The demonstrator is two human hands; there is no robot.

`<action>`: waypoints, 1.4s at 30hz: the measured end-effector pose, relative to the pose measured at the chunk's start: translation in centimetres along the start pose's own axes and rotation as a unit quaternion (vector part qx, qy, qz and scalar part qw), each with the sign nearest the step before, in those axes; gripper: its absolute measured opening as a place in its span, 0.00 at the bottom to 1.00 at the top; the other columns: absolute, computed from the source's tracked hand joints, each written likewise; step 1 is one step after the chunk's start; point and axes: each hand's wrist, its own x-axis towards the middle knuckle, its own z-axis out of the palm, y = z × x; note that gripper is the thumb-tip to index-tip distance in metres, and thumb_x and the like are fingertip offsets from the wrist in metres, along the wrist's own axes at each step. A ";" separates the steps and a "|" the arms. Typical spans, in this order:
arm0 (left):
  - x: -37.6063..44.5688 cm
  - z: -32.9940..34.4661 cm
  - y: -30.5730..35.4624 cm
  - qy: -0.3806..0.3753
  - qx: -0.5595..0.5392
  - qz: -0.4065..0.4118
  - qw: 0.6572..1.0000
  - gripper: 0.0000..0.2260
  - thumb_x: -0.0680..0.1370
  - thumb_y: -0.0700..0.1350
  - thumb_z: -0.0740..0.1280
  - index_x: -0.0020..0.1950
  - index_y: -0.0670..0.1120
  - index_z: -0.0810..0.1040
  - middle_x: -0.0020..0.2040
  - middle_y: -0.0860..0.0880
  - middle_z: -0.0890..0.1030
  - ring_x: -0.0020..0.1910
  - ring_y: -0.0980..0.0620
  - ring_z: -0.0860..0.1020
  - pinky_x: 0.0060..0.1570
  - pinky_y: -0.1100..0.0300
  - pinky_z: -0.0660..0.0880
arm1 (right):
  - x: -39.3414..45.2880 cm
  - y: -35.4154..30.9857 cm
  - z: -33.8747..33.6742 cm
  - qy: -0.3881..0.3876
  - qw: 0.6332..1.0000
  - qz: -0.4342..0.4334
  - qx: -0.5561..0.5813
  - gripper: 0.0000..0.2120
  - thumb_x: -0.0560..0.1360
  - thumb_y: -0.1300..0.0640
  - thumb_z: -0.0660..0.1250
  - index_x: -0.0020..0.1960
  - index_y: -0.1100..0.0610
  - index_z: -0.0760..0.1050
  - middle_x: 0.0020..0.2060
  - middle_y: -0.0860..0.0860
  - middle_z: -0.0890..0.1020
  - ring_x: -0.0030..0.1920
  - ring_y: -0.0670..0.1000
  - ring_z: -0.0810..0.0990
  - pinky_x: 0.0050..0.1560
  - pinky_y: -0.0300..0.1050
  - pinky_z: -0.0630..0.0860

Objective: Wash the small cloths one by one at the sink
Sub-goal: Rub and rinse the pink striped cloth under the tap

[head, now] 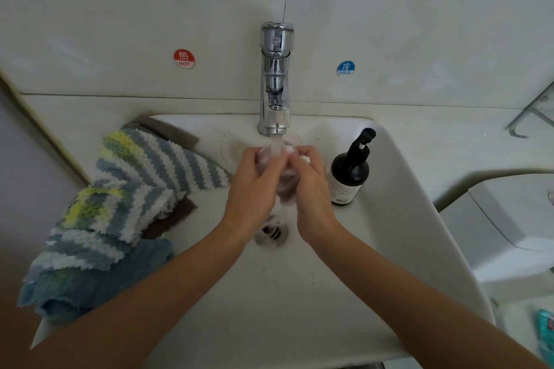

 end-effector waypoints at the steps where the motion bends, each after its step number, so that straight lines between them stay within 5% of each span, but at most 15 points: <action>1: -0.3 0.2 -0.1 0.020 -0.011 0.012 1.000 0.10 0.78 0.56 0.65 0.53 0.51 0.75 0.45 0.55 0.81 0.42 0.62 0.81 0.40 0.66 0.78 | 0.0 0.3 0.2 -0.003 1.000 0.006 -0.013 0.04 0.82 0.56 0.59 0.50 0.56 0.70 0.35 0.50 0.77 0.26 0.38 0.74 0.24 0.33 0.69; 6: -0.7 0.1 -0.1 0.053 -0.042 0.074 0.995 0.08 0.80 0.43 0.65 0.58 0.49 0.72 0.48 0.50 0.80 0.42 0.60 0.81 0.34 0.69 0.77 | 0.2 2.1 0.6 0.005 0.998 0.023 -0.060 0.04 0.81 0.48 0.59 0.53 0.47 0.71 0.46 0.51 0.83 0.41 0.46 0.82 0.40 0.41 0.76; 10: -0.7 0.0 0.5 0.052 -0.064 0.097 0.992 0.08 0.79 0.40 0.65 0.57 0.48 0.73 0.48 0.49 0.81 0.45 0.57 0.82 0.37 0.64 0.79 | 0.4 1.7 0.3 -0.026 0.998 0.034 -0.036 0.12 0.81 0.46 0.61 0.56 0.53 0.74 0.47 0.52 0.85 0.44 0.47 0.85 0.45 0.45 0.82; 14: -0.5 0.0 -0.4 0.064 0.003 0.120 0.991 0.07 0.80 0.45 0.64 0.57 0.53 0.71 0.48 0.52 0.80 0.46 0.58 0.81 0.45 0.55 0.81 | 0.5 1.6 0.2 -0.019 0.996 0.011 -0.090 0.10 0.82 0.48 0.60 0.50 0.53 0.76 0.38 0.47 0.83 0.36 0.40 0.82 0.35 0.35 0.77; 18: -0.1 0.4 -1.1 0.093 0.100 0.126 0.983 0.05 0.81 0.52 0.60 0.56 0.59 0.67 0.49 0.54 0.80 0.48 0.55 0.80 0.48 0.49 0.79 | 0.6 2.1 0.6 0.012 0.988 -0.049 -0.144 0.09 0.82 0.49 0.58 0.49 0.49 0.75 0.40 0.49 0.84 0.40 0.46 0.83 0.42 0.47 0.80; 21: 0.0 0.3 -1.1 0.070 0.130 0.107 0.983 0.05 0.81 0.56 0.56 0.56 0.60 0.64 0.51 0.53 0.79 0.49 0.54 0.79 0.48 0.49 0.79 | 0.5 1.6 0.5 0.027 0.988 -0.101 -0.116 0.07 0.82 0.51 0.60 0.47 0.49 0.73 0.35 0.47 0.82 0.36 0.44 0.81 0.36 0.44 0.79; 27: -0.5 0.4 -0.4 0.002 0.077 0.029 0.997 0.18 0.81 0.61 0.52 0.55 0.50 0.75 0.42 0.55 0.80 0.42 0.61 0.80 0.46 0.58 0.78 | 0.2 1.5 0.5 0.031 0.987 -0.110 -0.112 0.13 0.83 0.52 0.58 0.42 0.55 0.72 0.32 0.50 0.80 0.35 0.47 0.80 0.38 0.43 0.78; 30: -0.6 0.4 -0.5 0.034 0.065 0.037 0.997 0.17 0.82 0.60 0.54 0.52 0.53 0.80 0.42 0.55 0.82 0.43 0.60 0.80 0.48 0.58 0.78 | 0.3 1.6 0.7 0.032 0.987 -0.089 -0.126 0.18 0.82 0.50 0.58 0.38 0.58 0.72 0.29 0.48 0.76 0.31 0.44 0.75 0.34 0.39 0.73; 36: -0.4 0.3 0.1 0.043 0.025 0.099 0.994 0.18 0.84 0.49 0.56 0.37 0.50 0.77 0.33 0.50 0.80 0.35 0.57 0.80 0.36 0.61 0.75 | 1.7 1.7 1.0 0.024 0.957 -0.108 -0.270 0.19 0.84 0.52 0.54 0.36 0.52 0.69 0.29 0.46 0.75 0.30 0.40 0.75 0.33 0.31 0.66; 39: -0.1 0.1 -0.2 0.049 0.039 0.113 0.992 0.18 0.84 0.48 0.56 0.37 0.47 0.75 0.33 0.49 0.79 0.33 0.57 0.78 0.35 0.62 0.73 | 1.2 1.6 1.4 0.049 0.957 -0.149 -0.243 0.18 0.81 0.59 0.51 0.41 0.62 0.75 0.35 0.57 0.78 0.36 0.49 0.70 0.39 0.44 0.67; 42: -0.1 0.5 -0.3 0.032 -0.024 0.032 0.999 0.13 0.82 0.51 0.59 0.43 0.45 0.76 0.38 0.49 0.81 0.38 0.57 0.80 0.41 0.58 0.78 | 1.0 1.5 1.2 0.047 0.976 -0.101 -0.189 0.14 0.83 0.55 0.54 0.41 0.57 0.71 0.34 0.51 0.77 0.34 0.47 0.72 0.36 0.42 0.69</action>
